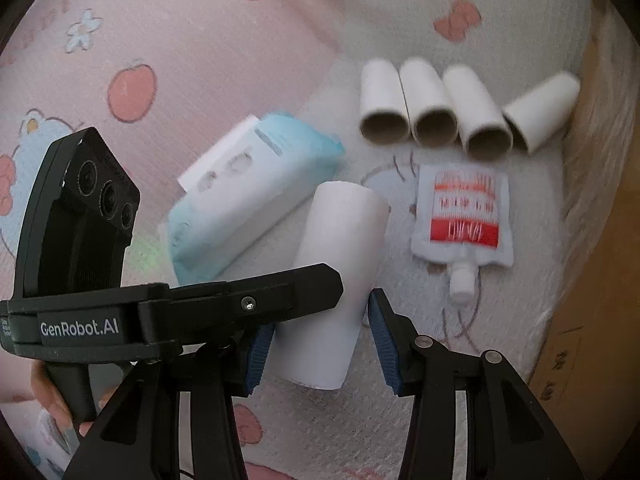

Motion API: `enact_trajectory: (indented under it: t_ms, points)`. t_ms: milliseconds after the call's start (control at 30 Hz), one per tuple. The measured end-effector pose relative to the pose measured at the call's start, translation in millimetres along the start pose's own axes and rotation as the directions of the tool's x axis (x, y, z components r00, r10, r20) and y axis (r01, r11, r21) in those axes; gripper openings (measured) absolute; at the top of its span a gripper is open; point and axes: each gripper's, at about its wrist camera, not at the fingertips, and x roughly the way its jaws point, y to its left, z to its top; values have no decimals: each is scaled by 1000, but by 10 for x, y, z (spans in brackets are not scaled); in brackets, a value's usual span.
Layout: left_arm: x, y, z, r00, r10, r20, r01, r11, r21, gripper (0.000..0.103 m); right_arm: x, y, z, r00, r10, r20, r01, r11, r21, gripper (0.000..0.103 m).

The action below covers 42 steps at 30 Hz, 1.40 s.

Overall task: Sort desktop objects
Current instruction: 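Close the left gripper around the upright white tube, then lift the tube with the left gripper and carry it over the box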

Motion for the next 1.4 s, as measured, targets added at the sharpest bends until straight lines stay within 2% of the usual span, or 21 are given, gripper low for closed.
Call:
enact_trajectory:
  t_ms: [167,333,733,1033,1167,1300,1400]
  points:
    - [-219,-306,46,998,24,55,-28,996,87,49,-183,132,150,999,8,52,-5,999,-47,44]
    - [-460,-618,111,994,14,108,-31,987,155,49,-488,301,269,992,12,123,0,995,-100,44]
    - [-876,-1384,350,983,7,185,-69,942,329,49,-1193,428,582,967,5,255,43,982,-183,44]
    - [-837,-1865,472,980,35,196,-119,893,434,49,-1512,382,809,957,-46,288,110,972,-208,45]
    - [-782,-2050,524,980,37,193,-122,885,450,49,-1625,255,883,952,-52,302,115,974,-194,45]
    - [-719,-2273,534,978,57,198,-148,865,480,49,-1756,157,943,949,-49,312,112,976,-187,45]
    - [-583,-2434,574,983,75,165,-150,847,510,49,-1827,66,988,947,-69,315,136,971,-195,45]
